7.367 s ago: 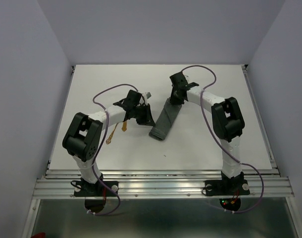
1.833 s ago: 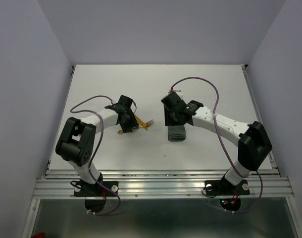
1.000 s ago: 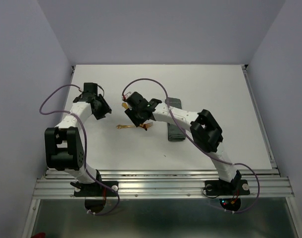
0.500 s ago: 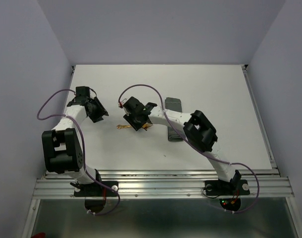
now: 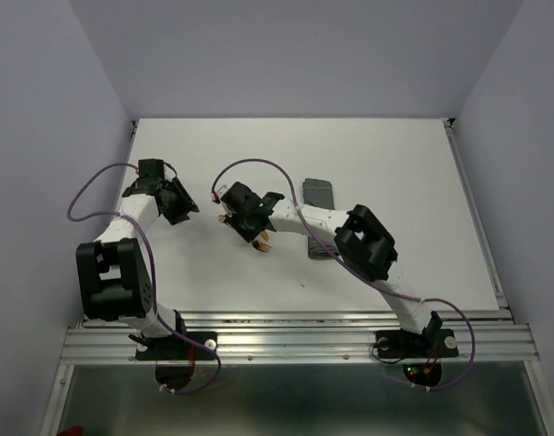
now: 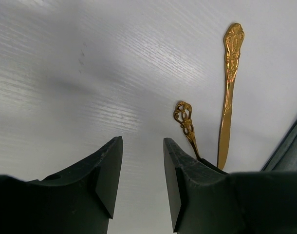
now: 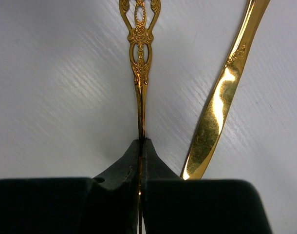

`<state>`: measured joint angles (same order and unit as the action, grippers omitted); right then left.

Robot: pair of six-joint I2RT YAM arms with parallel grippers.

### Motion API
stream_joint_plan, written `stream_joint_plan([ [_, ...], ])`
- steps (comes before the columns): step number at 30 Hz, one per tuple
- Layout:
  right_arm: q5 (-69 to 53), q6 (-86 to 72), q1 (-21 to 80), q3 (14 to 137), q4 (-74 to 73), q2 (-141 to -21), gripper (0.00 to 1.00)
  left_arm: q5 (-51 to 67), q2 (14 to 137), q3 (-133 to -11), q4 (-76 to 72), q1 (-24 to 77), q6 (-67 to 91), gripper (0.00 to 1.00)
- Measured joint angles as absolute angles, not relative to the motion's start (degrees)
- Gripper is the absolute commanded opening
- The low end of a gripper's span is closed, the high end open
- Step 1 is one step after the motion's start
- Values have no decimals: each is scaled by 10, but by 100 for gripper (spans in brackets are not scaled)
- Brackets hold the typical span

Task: Fold the napkin into a case and place the utensils inside
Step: Pick up the fork from the center of the board, then insert the fork into the folded napkin.

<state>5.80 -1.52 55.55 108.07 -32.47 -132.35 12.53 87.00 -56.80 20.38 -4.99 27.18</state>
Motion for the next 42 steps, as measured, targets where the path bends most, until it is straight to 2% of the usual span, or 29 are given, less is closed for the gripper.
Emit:
stream_joint_plan([
  [7,55,-36,557,1039,-295,-1286,1,128,838,-569,204,-50,270,50],
  [17,123,-126,548,920,-270,-1096,1,172,847,-631,207,-24,259,48],
  [27,162,-300,403,692,-342,-893,1,192,1011,-831,233,167,232,45],
  [29,162,-327,396,655,-361,-866,1,205,1074,-912,246,189,230,43],
  [34,151,-376,401,606,-394,-848,1,239,1181,-1036,257,223,227,42],
  [42,132,-394,399,599,-402,-848,1,319,1322,-1202,268,275,224,42],
])
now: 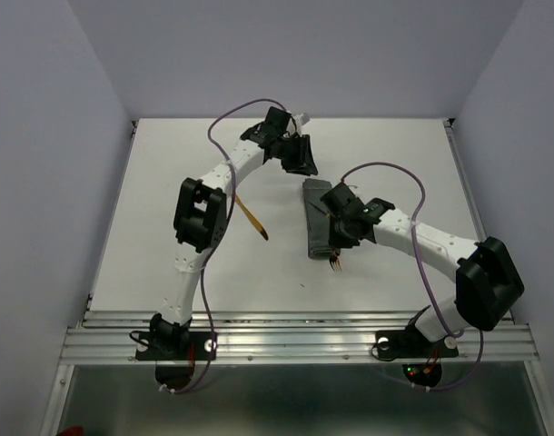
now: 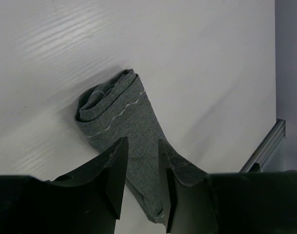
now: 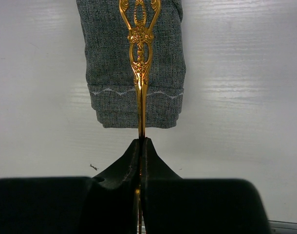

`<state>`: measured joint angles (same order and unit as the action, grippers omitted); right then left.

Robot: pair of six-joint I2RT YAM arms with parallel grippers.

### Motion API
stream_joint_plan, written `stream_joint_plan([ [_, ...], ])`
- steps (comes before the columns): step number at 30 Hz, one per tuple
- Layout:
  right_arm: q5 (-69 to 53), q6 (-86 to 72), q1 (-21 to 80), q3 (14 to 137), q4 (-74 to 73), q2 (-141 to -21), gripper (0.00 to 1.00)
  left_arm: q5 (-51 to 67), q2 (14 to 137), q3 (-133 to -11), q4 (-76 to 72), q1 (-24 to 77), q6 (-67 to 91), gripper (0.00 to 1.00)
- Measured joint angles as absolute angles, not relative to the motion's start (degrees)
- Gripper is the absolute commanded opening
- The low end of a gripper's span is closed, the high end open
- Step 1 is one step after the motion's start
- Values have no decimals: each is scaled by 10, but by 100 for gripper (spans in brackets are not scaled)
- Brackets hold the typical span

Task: Fold the napkin into a case and place the utensils inside
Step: Insert the fork into the folded napkin.

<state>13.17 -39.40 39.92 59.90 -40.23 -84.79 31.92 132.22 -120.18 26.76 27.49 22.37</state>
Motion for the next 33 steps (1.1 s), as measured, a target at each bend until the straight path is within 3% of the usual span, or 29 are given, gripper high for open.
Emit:
stream_joint_plan([
  [12,76,-374,372,605,-378,-904,1,349,1434,-1257,254,288,233,43],
  [33,40,-277,296,711,-369,-1018,1,359,1446,-1241,235,288,223,42],
])
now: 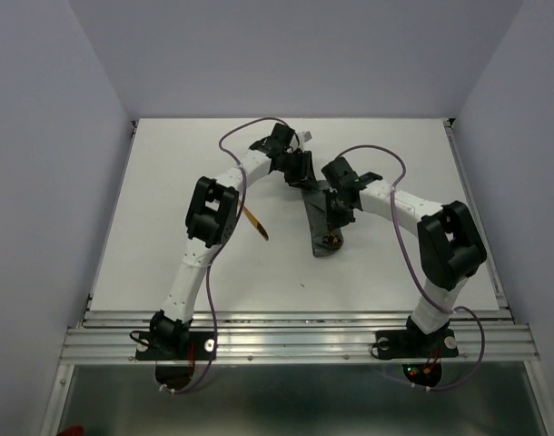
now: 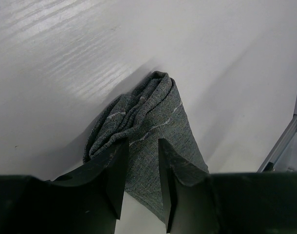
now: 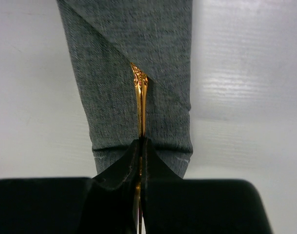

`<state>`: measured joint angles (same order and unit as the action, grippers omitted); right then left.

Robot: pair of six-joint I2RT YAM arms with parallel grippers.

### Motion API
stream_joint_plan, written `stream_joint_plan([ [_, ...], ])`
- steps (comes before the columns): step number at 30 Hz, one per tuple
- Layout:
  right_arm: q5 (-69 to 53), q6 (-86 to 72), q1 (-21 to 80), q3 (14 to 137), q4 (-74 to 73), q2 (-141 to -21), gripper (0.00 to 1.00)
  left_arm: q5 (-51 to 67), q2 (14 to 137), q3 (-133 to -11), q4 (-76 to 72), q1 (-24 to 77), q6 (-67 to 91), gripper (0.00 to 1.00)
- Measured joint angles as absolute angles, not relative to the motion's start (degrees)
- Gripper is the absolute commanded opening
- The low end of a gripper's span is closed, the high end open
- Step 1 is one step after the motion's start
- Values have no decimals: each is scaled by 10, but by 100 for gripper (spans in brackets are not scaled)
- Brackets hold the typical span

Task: Fold the napkin into a case and place the utensils inside
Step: Insert the fork into the folded napkin.

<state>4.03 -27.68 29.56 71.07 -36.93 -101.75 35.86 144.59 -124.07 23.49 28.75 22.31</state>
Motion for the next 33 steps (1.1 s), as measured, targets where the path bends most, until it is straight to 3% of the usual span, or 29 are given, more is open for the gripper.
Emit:
stream_joint_plan([
  [11,47,-200,293,799,-383,-1058,1,356,1446,-1246,248,288,206,43],
  [27,62,-167,293,800,-380,-1066,1,360,1446,-1250,264,283,189,43],
  [29,64,-163,293,794,-367,-1066,5,361,1446,-1250,265,281,187,43],
  [32,71,-157,293,771,-338,-1066,22,365,1445,-1250,270,280,184,43],
  [33,71,-156,293,767,-334,-1066,24,366,1443,-1250,275,279,183,43],
])
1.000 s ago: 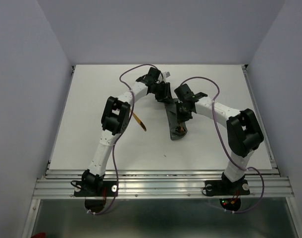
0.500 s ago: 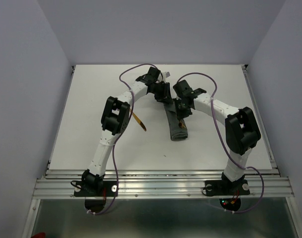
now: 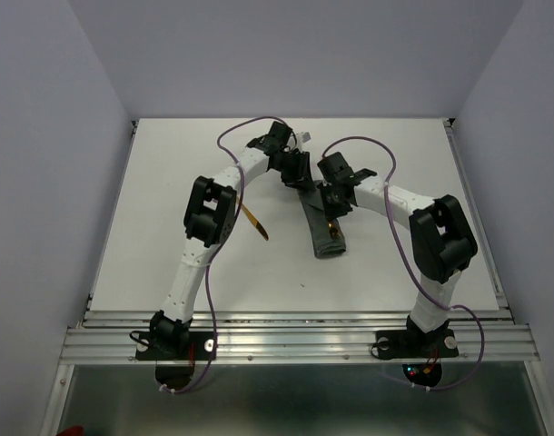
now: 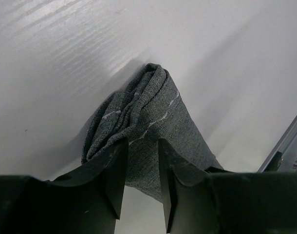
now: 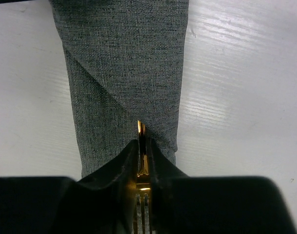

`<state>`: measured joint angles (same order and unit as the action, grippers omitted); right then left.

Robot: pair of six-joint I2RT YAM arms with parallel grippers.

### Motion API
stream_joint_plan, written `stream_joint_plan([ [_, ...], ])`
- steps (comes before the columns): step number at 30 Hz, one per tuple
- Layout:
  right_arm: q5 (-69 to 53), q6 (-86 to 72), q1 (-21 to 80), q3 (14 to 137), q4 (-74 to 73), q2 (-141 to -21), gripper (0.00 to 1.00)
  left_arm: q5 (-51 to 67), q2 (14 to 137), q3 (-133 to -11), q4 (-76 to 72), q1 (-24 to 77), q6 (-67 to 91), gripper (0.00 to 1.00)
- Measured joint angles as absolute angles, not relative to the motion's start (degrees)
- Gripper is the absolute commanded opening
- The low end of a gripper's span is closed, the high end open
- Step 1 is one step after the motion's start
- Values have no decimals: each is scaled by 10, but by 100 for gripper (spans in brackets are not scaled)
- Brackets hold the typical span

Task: Fold the napkin into a case and place the utensils inside
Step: Insert the fork into the folded napkin.

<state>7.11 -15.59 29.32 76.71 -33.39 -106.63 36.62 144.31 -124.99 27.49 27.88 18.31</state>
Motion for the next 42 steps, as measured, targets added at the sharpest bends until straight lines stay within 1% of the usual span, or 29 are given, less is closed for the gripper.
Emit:
stream_joint_plan([
  [8,69,-162,293,738,-301,-1065,25,370,1410,-1250,295,272,179,43],
  [11,64,-167,293,721,-294,-1064,28,378,1394,-1250,294,268,179,43],
  [15,62,-169,293,713,-289,-1064,27,386,1391,-1250,293,262,181,43],
  [17,62,-171,293,712,-287,-1063,21,389,1391,-1250,293,259,185,43],
  [18,62,-173,293,712,-286,-1063,15,390,1391,-1250,292,258,185,43],
  [21,63,-178,293,711,-285,-1062,4,393,1393,-1258,288,256,191,43],
  [23,65,-179,293,710,-283,-1060,1,395,1400,-1267,283,254,192,43],
  [33,95,-181,293,706,-274,-1051,1,389,1460,-1269,257,250,202,42],
  [42,107,-161,293,707,-265,-1051,1,389,1462,-1262,249,250,204,42],
])
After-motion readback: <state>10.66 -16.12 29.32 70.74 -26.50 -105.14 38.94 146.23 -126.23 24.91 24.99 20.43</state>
